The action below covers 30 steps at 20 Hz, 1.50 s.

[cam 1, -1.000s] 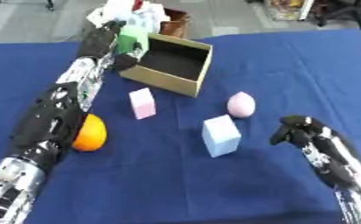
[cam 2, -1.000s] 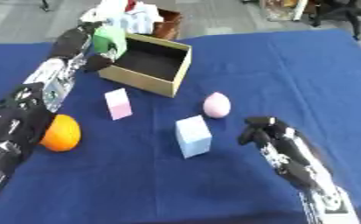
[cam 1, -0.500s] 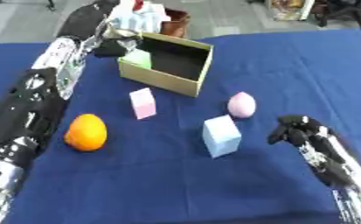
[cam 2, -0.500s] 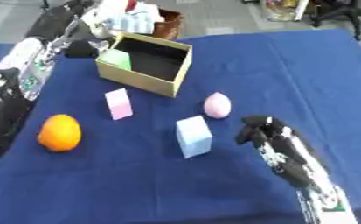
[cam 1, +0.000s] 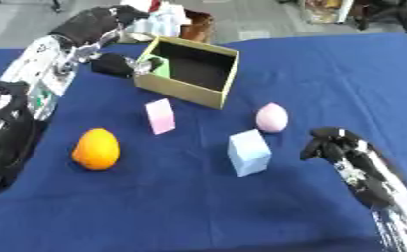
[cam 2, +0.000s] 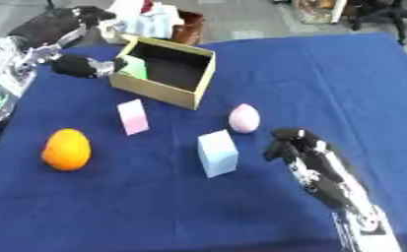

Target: Pick up objects on the table and place them in the box.

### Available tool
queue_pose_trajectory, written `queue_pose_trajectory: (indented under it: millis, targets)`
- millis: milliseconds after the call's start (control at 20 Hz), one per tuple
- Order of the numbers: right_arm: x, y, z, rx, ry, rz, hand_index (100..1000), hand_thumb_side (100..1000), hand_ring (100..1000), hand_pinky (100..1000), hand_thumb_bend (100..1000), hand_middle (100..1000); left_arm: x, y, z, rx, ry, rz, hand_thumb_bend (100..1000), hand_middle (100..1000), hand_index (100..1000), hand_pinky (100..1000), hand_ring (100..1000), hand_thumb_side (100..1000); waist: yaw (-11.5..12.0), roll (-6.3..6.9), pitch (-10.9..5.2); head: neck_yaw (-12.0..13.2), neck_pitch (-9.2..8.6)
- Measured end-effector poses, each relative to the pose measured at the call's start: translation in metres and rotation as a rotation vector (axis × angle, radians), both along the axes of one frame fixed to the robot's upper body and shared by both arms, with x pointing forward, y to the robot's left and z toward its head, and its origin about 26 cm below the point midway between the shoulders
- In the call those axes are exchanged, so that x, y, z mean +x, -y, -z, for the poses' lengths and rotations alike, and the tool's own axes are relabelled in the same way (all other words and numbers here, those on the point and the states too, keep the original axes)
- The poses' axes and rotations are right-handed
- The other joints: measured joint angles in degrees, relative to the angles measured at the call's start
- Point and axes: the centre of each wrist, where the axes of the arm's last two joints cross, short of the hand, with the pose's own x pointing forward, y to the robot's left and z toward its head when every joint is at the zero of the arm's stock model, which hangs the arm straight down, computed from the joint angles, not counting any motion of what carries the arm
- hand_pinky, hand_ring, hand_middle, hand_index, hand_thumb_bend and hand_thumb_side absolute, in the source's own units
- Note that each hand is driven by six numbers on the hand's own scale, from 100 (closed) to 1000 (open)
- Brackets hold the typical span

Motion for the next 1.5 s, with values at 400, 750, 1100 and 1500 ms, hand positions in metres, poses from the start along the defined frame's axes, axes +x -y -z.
queue_pose_trajectory:
  millis: [400, 750, 1100, 1500]
  targets:
    - [0.000, 0.000, 0.000, 0.000, 0.000, 0.001, 760, 470, 609, 618, 100, 556, -0.006, 0.002, 0.023, 0.086, -0.236, 0.041, 238, 762, 915, 774, 729, 782, 0.07, 0.00, 0.00, -0.04, 0.00]
    - [0.000, 0.000, 0.000, 0.000, 0.000, 0.001, 760, 470, 608, 618, 100, 555, 0.003, 0.007, 0.058, 0.073, -0.303, -0.025, 187, 760, 912, 776, 728, 707, 0.21, -0.02, 0.00, -0.04, 0.01]
    - [0.000, 0.000, 0.000, 0.000, 0.000, 0.000, 760, 470, 608, 618, 100, 555, 0.010, 0.011, 0.082, 0.050, -0.313, -0.059, 175, 765, 913, 779, 734, 652, 0.31, -0.02, 0.00, -0.02, 0.04]
    - [0.000, 0.000, 0.000, 0.000, -0.001, 0.000, 760, 470, 607, 619, 100, 555, 0.016, 0.016, 0.101, 0.060, -0.286, -0.086, 176, 750, 891, 770, 729, 553, 0.30, -0.02, 0.00, 0.00, 0.04]
